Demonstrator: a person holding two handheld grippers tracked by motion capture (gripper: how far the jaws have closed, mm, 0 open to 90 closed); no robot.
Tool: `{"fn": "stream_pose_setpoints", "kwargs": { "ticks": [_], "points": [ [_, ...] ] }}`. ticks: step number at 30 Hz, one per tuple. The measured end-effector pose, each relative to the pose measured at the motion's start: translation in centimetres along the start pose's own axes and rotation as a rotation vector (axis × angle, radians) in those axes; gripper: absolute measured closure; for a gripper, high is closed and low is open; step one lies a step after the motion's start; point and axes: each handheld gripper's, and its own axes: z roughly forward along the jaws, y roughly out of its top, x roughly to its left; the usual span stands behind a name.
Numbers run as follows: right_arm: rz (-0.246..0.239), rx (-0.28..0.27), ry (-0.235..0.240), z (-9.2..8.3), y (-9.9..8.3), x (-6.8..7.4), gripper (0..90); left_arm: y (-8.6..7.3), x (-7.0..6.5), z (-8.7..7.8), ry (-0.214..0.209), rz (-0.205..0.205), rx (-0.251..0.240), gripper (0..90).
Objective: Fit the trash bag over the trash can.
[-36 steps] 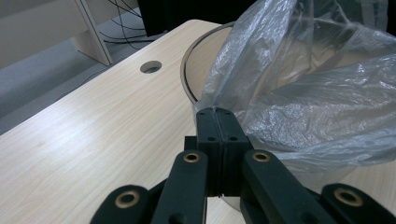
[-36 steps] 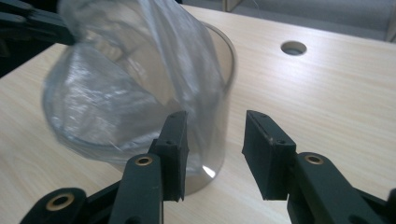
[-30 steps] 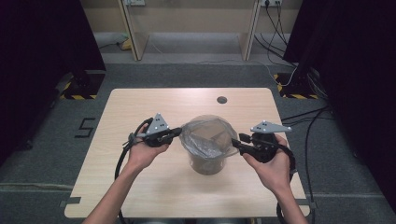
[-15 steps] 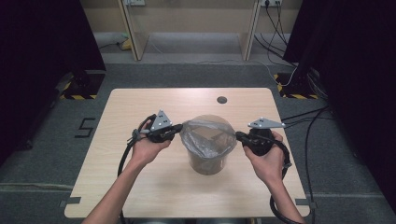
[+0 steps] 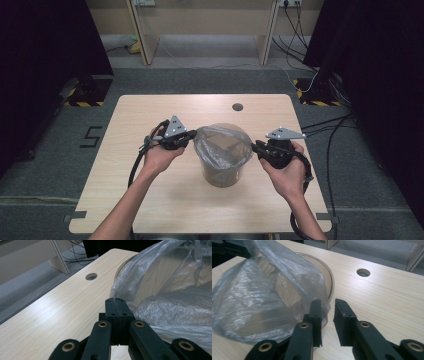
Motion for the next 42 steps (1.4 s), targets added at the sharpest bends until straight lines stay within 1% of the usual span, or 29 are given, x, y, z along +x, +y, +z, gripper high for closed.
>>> {"fn": "stream_pose_setpoints", "kwargs": {
  "ticks": [2, 5, 9, 12, 15, 16, 19, 20, 23, 25, 28, 32, 35, 37, 38, 39, 40, 42],
  "points": [
    [-0.001, -0.009, 0.011, -0.4, 0.2, 0.2, 70.7, 0.0, 0.0, 0.0, 0.000, -0.001, 0.000, 89.3],
    [-0.006, -0.027, 0.024, -1.0, 0.5, 0.6, 66.5, 0.0, 0.0, 0.0, -0.005, 0.011, 0.003, 89.2],
    [-0.041, -0.039, 0.042, -1.3, 1.2, 1.2, 62.4, 0.0, -0.1, 0.0, -0.005, 0.012, 0.004, 89.0],
    [-0.065, -0.020, 0.056, -0.8, 1.6, 1.5, 59.7, 0.0, -0.1, 0.0, -0.004, 0.014, 0.004, 89.0],
    [-0.075, 0.001, 0.067, -0.2, 1.7, 1.5, 59.5, 0.0, 0.0, 0.2, -0.001, 0.021, 0.010, 89.0],
    [-0.080, 0.005, 0.068, 0.0, 1.8, 1.5, 61.0, 0.0, 0.0, 0.2, 0.000, 0.018, 0.010, 89.0],
    [-0.082, 0.017, 0.055, 0.5, 1.8, 1.3, 72.2, 0.2, 0.2, 0.4, -0.001, 0.026, 0.015, 89.0],
    [-0.078, 0.017, 0.054, 0.7, 1.8, 1.2, 76.8, 0.2, 0.2, 0.5, 0.001, 0.025, 0.012, 89.0],
    [-0.055, 0.017, 0.047, 1.1, 1.7, 0.8, 85.3, 0.4, 0.2, 0.6, 0.000, 0.027, 0.009, 89.0],
    [-0.041, 0.014, 0.040, 1.2, 1.6, 0.5, 87.2, 0.4, 0.3, 0.8, -0.002, 0.024, 0.010, 89.0],
    [-0.021, 0.011, 0.024, 1.4, 1.5, 0.2, 87.9, 0.3, 0.4, 1.1, -0.005, 0.022, 0.019, 88.9],
    [-0.007, 0.018, 0.004, 1.7, 1.3, -0.2, 89.5, 0.4, 0.4, 1.4, -0.006, 0.016, 0.023, 88.9],
    [0.001, 0.018, -0.007, 1.8, 1.3, -0.4, 89.6, 0.5, 0.4, 1.3, -0.005, 0.020, 0.023, 87.6],
    [0.004, 0.018, -0.006, 1.8, 1.2, -0.4, 89.6, 0.6, 0.4, 0.9, 0.001, 0.009, 0.014, 82.6],
    [0.002, 0.018, -0.008, 1.8, 1.2, -0.3, 89.6, 0.6, 0.4, 0.9, 0.001, 0.009, 0.014, 78.1],
    [0.002, 0.018, -0.008, 1.8, 1.2, -0.3, 89.6, 0.6, 0.4, 0.6, 0.003, 0.000, 0.003, 78.1],
    [0.000, 0.017, -0.005, 1.8, 1.3, -0.2, 89.6, 0.8, 0.3, 0.0, -0.001, -0.013, -0.006, 70.2],
    [-0.001, 0.017, -0.005, 1.8, 1.3, -0.1, 89.7, 0.9, 0.2, -0.7, 0.002, -0.022, -0.015, 64.3]
  ]
}}
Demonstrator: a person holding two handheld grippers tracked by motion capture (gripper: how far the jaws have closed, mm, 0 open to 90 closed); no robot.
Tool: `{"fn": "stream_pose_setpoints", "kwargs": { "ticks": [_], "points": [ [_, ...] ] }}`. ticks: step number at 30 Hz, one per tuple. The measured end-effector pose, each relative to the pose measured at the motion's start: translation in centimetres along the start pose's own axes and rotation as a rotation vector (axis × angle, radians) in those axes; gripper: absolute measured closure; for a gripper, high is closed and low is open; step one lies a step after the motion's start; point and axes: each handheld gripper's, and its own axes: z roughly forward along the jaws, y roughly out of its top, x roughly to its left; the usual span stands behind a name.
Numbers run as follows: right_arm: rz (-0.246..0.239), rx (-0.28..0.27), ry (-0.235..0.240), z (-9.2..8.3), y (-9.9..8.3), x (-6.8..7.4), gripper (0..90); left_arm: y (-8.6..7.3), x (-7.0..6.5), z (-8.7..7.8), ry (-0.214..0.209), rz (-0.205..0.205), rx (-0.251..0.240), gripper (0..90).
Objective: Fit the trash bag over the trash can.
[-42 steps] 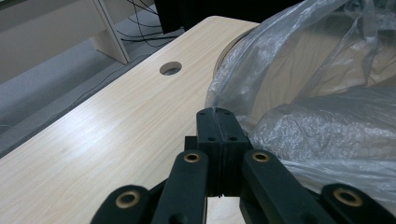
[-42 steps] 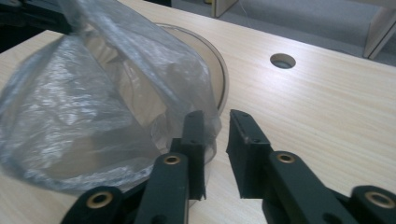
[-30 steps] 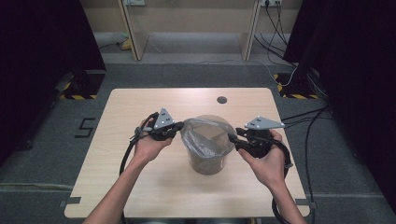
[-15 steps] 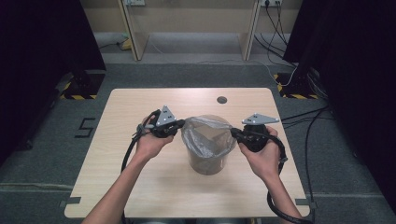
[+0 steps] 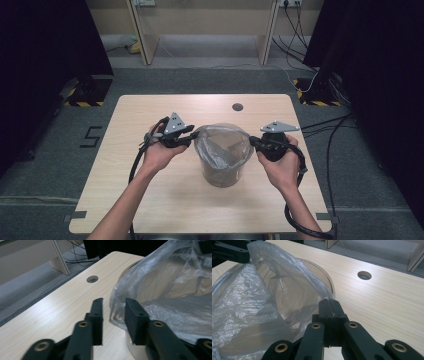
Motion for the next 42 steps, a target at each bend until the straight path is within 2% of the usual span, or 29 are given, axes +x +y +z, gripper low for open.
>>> {"fn": "stream_pose_setpoints", "kwargs": {
  "ticks": [3, 4, 6, 9, 12, 18, 23, 29, 36, 42],
  "points": [
    [-0.001, 0.000, 0.001, 0.0, 0.0, 0.1, 89.8, 0.1, -0.2, -0.9, -0.025, -0.036, -0.006, 57.7],
    [-0.001, 0.000, 0.001, 0.0, 0.0, 0.1, 89.8, 0.1, -0.2, -0.9, -0.025, -0.036, -0.006, 56.3],
    [0.002, 0.002, -0.001, 0.0, 0.0, 0.1, 89.8, 0.2, -0.4, -1.4, -0.048, -0.091, -0.016, 54.6],
    [0.005, 0.005, -0.003, 0.0, 0.0, 0.0, 89.8, 0.4, -0.6, -1.2, -0.062, -0.151, -0.003, 52.9],
    [0.003, 0.004, -0.004, -0.1, 0.0, 0.0, 89.7, 0.3, -0.7, -0.7, -0.063, -0.174, 0.022, 52.5],
    [0.002, 0.003, -0.004, -0.1, -0.1, -0.1, 89.7, 0.0, -0.9, -0.8, -0.088, -0.174, 0.036, 63.7],
    [0.004, 0.002, -0.002, -0.2, -0.2, -0.2, 89.7, -0.3, -0.9, -1.0, -0.097, -0.172, 0.050, 69.4],
    [0.008, 0.005, -0.005, -0.2, -0.4, -0.3, 89.7, -0.6, -1.0, -1.2, -0.087, -0.131, 0.074, 76.5],
    [0.015, 0.011, -0.004, -0.3, -0.7, -0.5, 89.7, -1.7, -1.1, -0.9, -0.084, -0.116, 0.107, 76.8],
    [0.020, 0.016, -0.005, -0.2, -0.8, -0.7, 89.7, -1.9, -1.0, -0.6, -0.077, -0.075, 0.135, 73.5]
  ]
}}
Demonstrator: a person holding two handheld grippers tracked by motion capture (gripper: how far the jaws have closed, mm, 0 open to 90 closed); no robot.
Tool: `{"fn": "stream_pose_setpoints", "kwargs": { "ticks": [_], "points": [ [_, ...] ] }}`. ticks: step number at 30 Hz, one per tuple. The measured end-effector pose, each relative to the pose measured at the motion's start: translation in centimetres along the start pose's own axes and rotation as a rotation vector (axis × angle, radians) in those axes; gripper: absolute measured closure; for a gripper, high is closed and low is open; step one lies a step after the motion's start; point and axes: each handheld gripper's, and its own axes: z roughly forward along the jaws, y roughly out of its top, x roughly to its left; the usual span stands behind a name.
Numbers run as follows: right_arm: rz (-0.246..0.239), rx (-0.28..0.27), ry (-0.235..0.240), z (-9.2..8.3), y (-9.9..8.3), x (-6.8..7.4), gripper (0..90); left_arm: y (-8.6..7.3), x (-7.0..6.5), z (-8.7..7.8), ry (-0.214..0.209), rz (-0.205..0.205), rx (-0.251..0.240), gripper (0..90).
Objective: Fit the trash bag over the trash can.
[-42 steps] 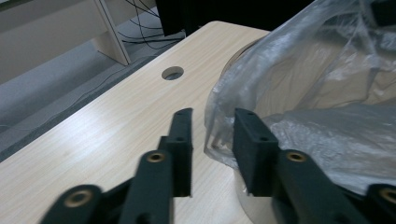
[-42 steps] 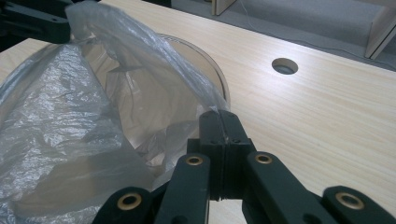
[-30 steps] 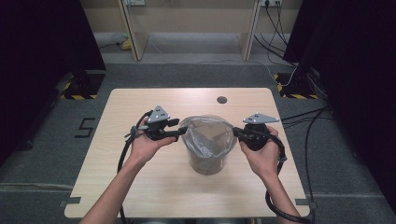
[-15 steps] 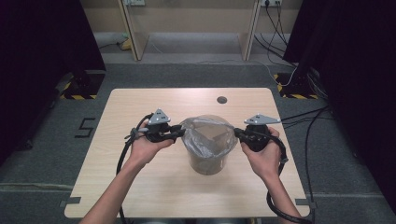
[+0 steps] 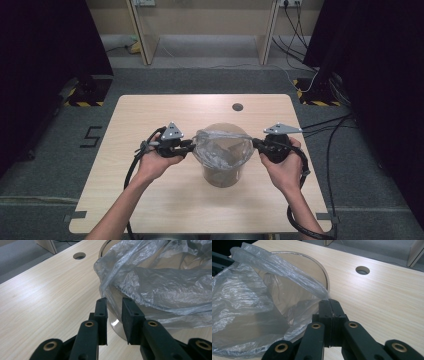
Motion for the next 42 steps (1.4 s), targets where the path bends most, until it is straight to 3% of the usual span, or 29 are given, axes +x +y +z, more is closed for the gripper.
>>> {"fn": "stream_pose_setpoints", "kwargs": {
  "ticks": [5, 10, 14, 20, 23, 25, 29, 32, 37, 42],
  "points": [
    [0.003, 0.005, 0.000, 0.1, -0.1, 0.0, 89.7, 0.0, 0.4, 0.6, 0.034, 0.009, 0.018, 68.8],
    [0.010, 0.019, 0.005, 0.2, 0.0, 0.0, 89.6, 0.0, 0.8, 0.6, 0.024, -0.030, -0.008, 65.4],
    [0.003, 0.012, 0.004, 0.2, 0.2, 0.0, 89.5, 0.1, 0.9, -0.4, -0.004, -0.026, -0.041, 60.0],
    [0.000, 0.009, 0.006, 0.1, 0.4, 0.3, 89.4, 0.8, 0.3, -2.1, -0.046, -0.002, -0.095, 55.0],
    [0.000, 0.012, 0.007, 0.2, 0.4, 0.3, 89.4, 1.2, -0.1, -2.6, -0.055, 0.018, -0.106, 53.7],
    [0.001, 0.011, 0.006, 0.2, 0.4, 0.3, 89.3, 1.5, -0.2, -2.7, -0.038, 0.038, -0.104, 53.6],
    [-0.001, 0.011, 0.004, 0.2, 0.4, 0.3, 89.2, 2.1, 0.7, -1.8, -0.013, 0.031, -0.086, 56.0],
    [-0.002, 0.009, 0.005, 0.2, 0.6, 0.3, 89.2, 2.2, 1.6, -0.5, -0.034, 0.039, -0.055, 60.7],
    [0.000, 0.013, 0.007, 0.4, 0.6, 0.2, 89.2, 2.0, 2.5, 1.0, -0.061, 0.058, -0.015, 80.4],
    [-0.001, 0.022, 0.010, 0.4, 0.4, 0.1, 89.3, 2.3, 3.0, 1.7, -0.058, 0.059, -0.014, 84.6]
  ]
}}
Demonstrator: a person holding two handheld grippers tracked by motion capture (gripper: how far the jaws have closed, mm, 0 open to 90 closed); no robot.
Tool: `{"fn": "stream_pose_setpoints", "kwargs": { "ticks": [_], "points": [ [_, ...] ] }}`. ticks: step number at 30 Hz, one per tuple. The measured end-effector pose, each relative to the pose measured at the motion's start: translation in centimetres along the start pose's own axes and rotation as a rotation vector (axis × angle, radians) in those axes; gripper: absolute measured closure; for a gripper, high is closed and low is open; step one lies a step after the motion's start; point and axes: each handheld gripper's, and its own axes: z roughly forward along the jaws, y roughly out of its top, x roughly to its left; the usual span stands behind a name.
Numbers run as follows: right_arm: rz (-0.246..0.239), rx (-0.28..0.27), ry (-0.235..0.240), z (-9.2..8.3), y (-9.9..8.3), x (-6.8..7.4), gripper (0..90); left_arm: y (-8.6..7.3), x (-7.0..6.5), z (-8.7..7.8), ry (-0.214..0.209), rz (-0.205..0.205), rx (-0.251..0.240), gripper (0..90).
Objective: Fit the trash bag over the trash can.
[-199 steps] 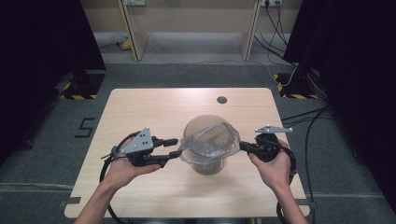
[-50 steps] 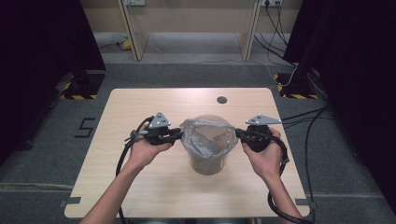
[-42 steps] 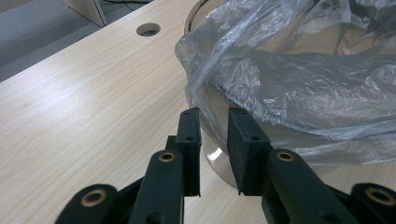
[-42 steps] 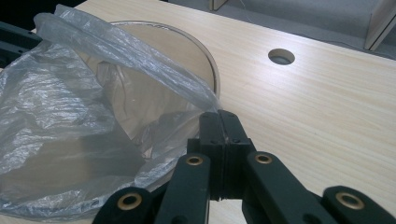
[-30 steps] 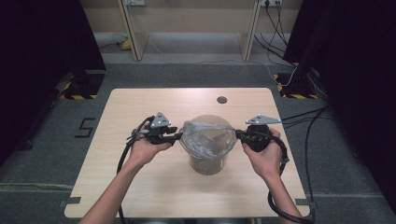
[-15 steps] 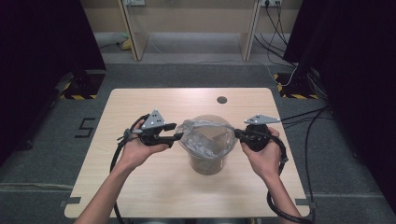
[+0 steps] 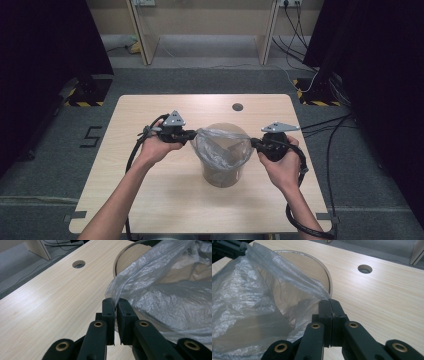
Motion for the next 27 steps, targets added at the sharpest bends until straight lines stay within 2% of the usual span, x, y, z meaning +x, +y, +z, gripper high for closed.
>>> {"fn": "stream_pose_setpoints", "kwargs": {
  "ticks": [4, 6, 11, 15, 18, 23, 27],
  "points": [
    [-0.006, 0.014, 0.006, -0.1, -0.3, 0.0, 88.9, 0.3, 0.3, 0.4, 0.014, -0.007, -0.009, 85.0],
    [-0.009, 0.016, 0.010, -0.4, -0.2, 0.0, 85.8, 0.4, 0.3, 0.5, 0.025, -0.006, -0.016, 85.2],
    [-0.039, -0.001, 0.021, -1.3, 0.4, 0.4, 78.6, 0.8, 0.2, 0.9, 0.055, 0.001, -0.028, 86.0],
    [-0.062, -0.018, 0.032, -1.7, 1.1, 0.8, 74.0, 0.9, 0.2, 1.1, 0.061, 0.002, -0.021, 86.3],
    [-0.077, -0.010, 0.039, -1.5, 1.4, 1.0, 75.3, 1.1, 0.2, 1.2, 0.068, 0.005, -0.026, 86.5],
    [-0.072, 0.019, 0.040, -0.8, 1.2, 0.6, 87.4, 1.5, 0.3, 1.3, 0.072, 0.016, -0.032, 86.5],
    [-0.058, 0.023, 0.026, -0.4, 0.9, 0.2, 88.9, 1.9, 0.3, 1.6, 0.072, 0.018, -0.033, 86.4]
  ]
}}
